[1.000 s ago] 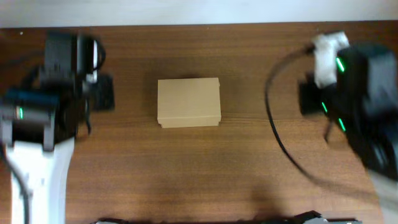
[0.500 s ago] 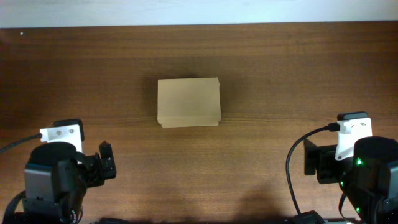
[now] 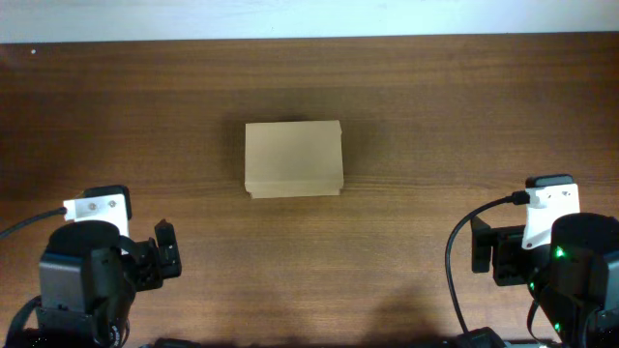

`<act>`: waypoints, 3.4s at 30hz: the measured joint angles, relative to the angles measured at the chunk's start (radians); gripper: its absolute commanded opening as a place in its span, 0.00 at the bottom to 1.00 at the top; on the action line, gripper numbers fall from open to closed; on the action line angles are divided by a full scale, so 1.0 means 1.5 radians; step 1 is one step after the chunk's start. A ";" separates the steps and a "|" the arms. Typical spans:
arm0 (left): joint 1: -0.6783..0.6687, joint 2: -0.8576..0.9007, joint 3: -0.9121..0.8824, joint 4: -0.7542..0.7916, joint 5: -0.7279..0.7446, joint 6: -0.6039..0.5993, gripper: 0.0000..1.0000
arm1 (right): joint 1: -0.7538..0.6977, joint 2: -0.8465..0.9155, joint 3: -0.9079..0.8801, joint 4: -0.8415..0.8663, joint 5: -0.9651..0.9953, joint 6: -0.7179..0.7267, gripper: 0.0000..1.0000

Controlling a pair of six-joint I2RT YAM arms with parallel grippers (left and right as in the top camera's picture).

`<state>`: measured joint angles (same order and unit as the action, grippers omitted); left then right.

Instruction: Pack container

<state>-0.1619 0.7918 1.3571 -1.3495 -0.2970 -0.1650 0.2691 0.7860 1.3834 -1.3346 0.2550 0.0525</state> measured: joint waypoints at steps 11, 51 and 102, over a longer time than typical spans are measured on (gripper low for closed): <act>0.000 0.000 0.000 0.000 0.000 0.000 1.00 | -0.012 -0.005 -0.002 0.010 0.000 0.000 0.99; 0.000 0.000 -0.002 0.001 -0.005 0.000 1.00 | -0.278 -0.513 -0.830 0.599 -0.232 0.001 0.99; 0.055 -0.383 -0.756 0.994 -0.055 0.000 1.00 | -0.278 -0.514 -0.834 0.601 -0.234 0.002 0.99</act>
<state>-0.0792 0.2173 0.2234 0.1417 -0.3794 -0.1654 -0.1482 0.0143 0.1326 -0.4328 -0.0963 0.0559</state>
